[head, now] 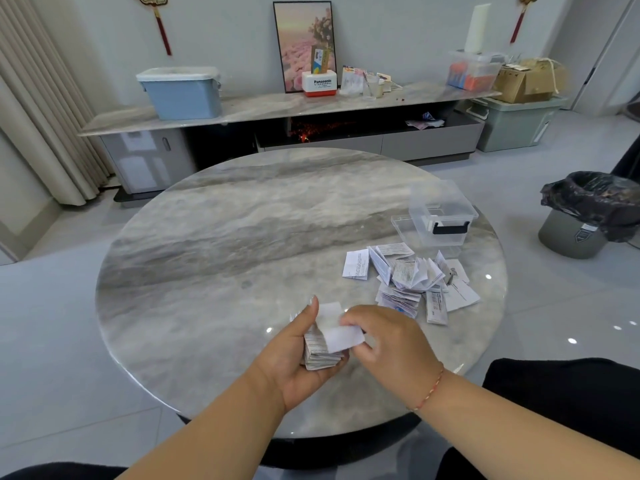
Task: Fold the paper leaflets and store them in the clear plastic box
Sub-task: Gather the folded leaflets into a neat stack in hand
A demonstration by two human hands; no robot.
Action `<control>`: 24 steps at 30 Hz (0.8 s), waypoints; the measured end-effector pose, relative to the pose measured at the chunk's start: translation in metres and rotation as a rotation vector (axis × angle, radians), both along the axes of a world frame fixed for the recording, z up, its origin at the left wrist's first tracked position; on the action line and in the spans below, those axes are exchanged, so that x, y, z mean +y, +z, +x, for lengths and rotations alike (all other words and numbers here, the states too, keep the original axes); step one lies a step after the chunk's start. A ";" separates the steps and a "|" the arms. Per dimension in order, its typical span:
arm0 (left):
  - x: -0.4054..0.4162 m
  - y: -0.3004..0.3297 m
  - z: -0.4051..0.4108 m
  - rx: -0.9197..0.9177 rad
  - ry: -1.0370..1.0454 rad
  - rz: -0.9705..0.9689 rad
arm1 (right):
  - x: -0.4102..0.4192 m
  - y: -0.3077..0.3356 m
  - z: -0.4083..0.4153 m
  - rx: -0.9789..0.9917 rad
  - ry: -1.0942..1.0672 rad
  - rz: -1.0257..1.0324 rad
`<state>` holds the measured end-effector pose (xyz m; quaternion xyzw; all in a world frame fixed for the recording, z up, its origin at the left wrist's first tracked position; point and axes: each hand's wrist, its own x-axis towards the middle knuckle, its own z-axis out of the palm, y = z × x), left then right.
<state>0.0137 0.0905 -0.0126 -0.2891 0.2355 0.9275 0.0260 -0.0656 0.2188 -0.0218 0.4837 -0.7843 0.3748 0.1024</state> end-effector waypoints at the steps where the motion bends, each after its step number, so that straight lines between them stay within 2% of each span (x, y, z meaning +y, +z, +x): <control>1: 0.000 0.001 0.000 0.018 0.004 -0.015 | 0.001 0.001 0.002 -0.026 0.064 0.007; 6: -0.008 0.002 0.001 0.057 0.067 -0.076 | 0.006 0.009 0.005 -0.271 0.196 0.035; 13: -0.004 0.003 0.002 0.095 0.024 -0.077 | 0.003 0.007 0.003 -0.099 0.278 0.082; 14: -0.004 0.004 0.001 0.083 0.025 -0.082 | 0.004 0.008 -0.001 -0.094 0.226 0.050; 16: -0.003 0.004 0.001 0.067 0.033 -0.089 | 0.008 0.011 -0.020 -0.086 -0.054 -0.003; 18: -0.003 0.005 0.001 0.068 0.030 -0.106 | 0.012 0.011 -0.041 -0.029 -0.357 0.057; 19: -0.002 0.004 0.002 0.074 0.023 -0.118 | 0.014 0.009 -0.048 -0.029 -0.409 0.077; 21: -0.001 0.004 0.002 0.106 -0.007 -0.156 | 0.011 0.014 -0.041 -0.214 -0.343 0.042; 24: 0.003 0.007 0.002 0.170 -0.075 -0.252 | -0.006 0.022 -0.018 -0.628 -0.165 0.010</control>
